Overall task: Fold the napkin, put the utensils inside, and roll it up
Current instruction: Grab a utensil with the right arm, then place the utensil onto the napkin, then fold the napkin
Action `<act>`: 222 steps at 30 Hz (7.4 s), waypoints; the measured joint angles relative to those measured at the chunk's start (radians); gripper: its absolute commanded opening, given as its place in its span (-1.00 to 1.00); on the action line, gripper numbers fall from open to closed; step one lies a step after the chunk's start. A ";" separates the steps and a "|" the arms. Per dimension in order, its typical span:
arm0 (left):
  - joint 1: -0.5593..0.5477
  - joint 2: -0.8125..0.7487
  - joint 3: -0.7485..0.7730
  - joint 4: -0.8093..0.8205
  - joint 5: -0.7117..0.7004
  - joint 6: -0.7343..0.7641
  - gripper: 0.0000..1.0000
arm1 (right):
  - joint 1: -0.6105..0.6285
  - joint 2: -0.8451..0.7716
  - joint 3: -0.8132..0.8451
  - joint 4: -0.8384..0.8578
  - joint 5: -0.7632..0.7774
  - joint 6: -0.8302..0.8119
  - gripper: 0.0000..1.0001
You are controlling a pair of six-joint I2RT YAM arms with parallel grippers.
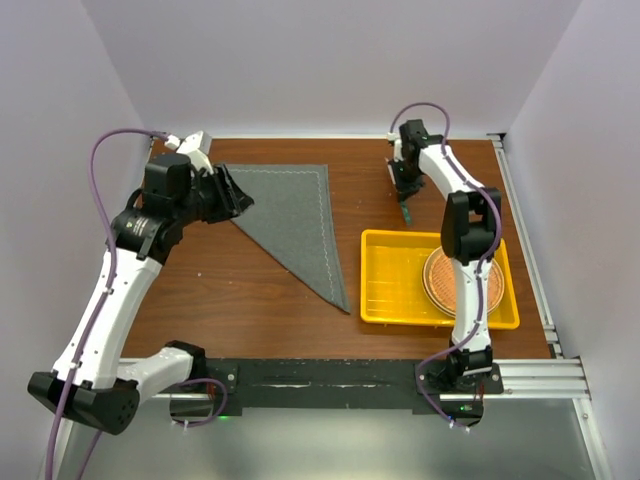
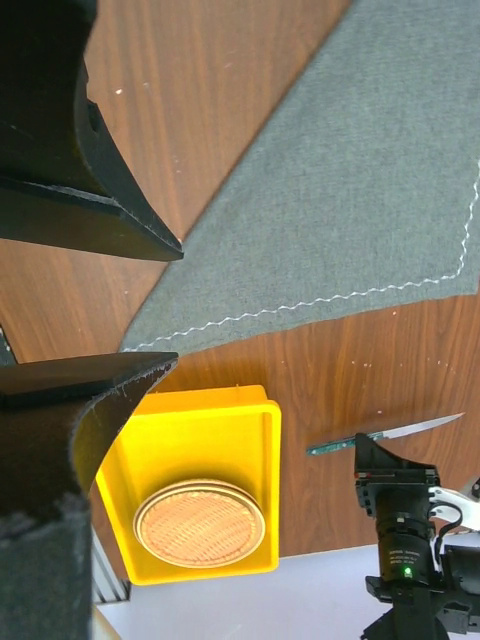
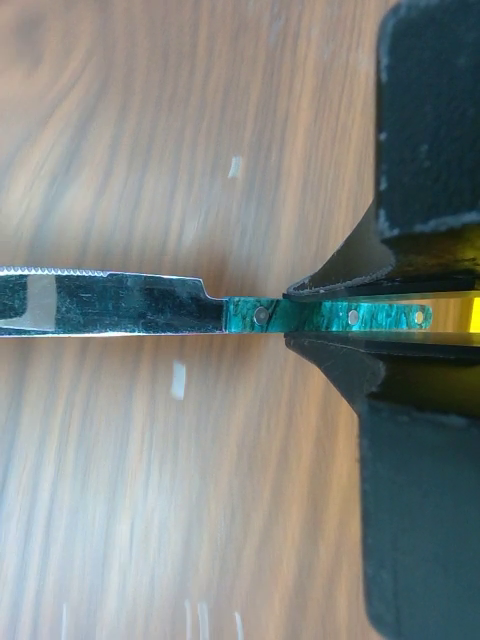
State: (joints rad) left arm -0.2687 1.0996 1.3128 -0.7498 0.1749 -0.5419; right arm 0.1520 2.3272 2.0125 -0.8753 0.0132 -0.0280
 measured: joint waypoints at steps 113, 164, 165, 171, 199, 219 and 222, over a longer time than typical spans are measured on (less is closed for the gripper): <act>0.000 -0.139 0.042 -0.200 -0.112 -0.086 -0.03 | 0.673 0.381 0.568 0.114 -0.241 0.190 -1.00; 0.486 0.595 -0.243 0.854 -0.031 -0.438 0.01 | 0.480 -0.708 -0.233 -0.091 -0.406 0.236 0.04; 0.503 0.631 -0.224 0.881 -0.028 -0.429 0.01 | 0.461 -0.696 -0.230 -0.102 -0.401 0.231 0.04; 0.584 0.905 -0.040 0.976 0.020 -0.354 0.12 | 0.347 -0.624 -0.199 -0.116 -0.425 0.225 0.01; 0.644 1.343 0.369 1.099 0.188 -0.277 -0.70 | 0.247 -0.286 0.185 -0.182 -0.452 0.250 -0.06; 0.415 0.889 -0.061 1.127 0.253 -0.191 -1.00 | 0.247 -0.709 -0.296 -0.140 -0.521 0.221 -0.07; 0.324 0.779 -0.178 1.126 0.254 -0.167 -1.00 | 0.246 -0.794 -0.378 -0.121 -0.534 0.226 -0.07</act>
State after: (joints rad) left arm 0.0551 1.8786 1.1351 0.3767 0.4286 -0.7090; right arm 0.3985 1.5333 1.6344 -0.9962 -0.5209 0.1982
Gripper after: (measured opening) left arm 0.077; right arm 0.465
